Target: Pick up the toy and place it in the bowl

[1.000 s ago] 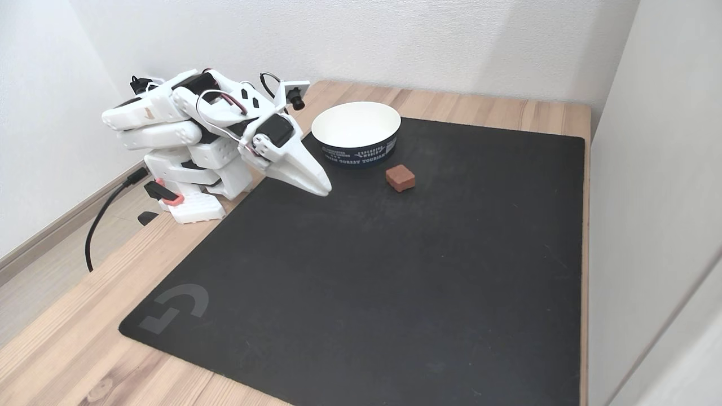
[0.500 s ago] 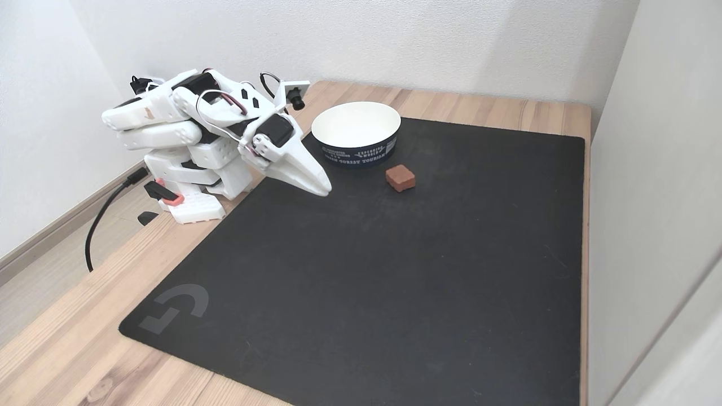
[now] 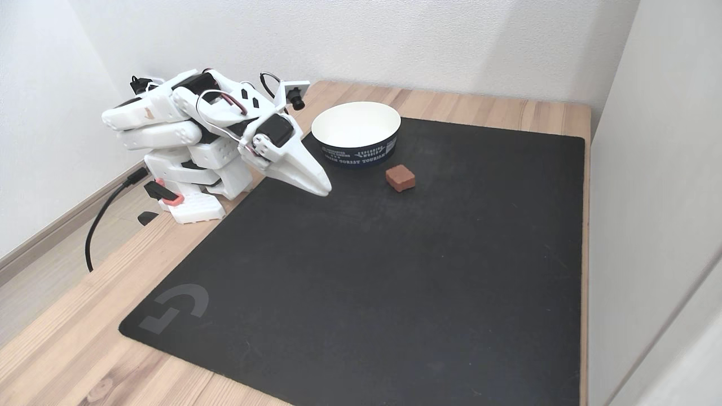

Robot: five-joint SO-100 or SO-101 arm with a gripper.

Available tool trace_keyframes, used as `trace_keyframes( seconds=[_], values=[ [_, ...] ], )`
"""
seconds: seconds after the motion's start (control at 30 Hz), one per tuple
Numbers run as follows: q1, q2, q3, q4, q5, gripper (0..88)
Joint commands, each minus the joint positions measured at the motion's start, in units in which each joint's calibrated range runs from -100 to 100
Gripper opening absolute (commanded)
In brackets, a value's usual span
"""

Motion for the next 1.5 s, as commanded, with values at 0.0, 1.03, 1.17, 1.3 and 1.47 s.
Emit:
trace_keyframes(
  seconds=[0.0,1.03,1.17,1.3,1.47],
  values=[
    [0.42,-0.75,0.87,0.20,0.39,2.4],
    [0.42,-0.67,0.51,0.54,0.44,2.4],
    [0.42,-0.67,0.51,0.54,0.44,2.4],
    [0.42,-0.58,0.15,0.62,0.08,2.4],
    [0.34,4.17,-4.54,0.54,0.08,2.4]
  ],
)
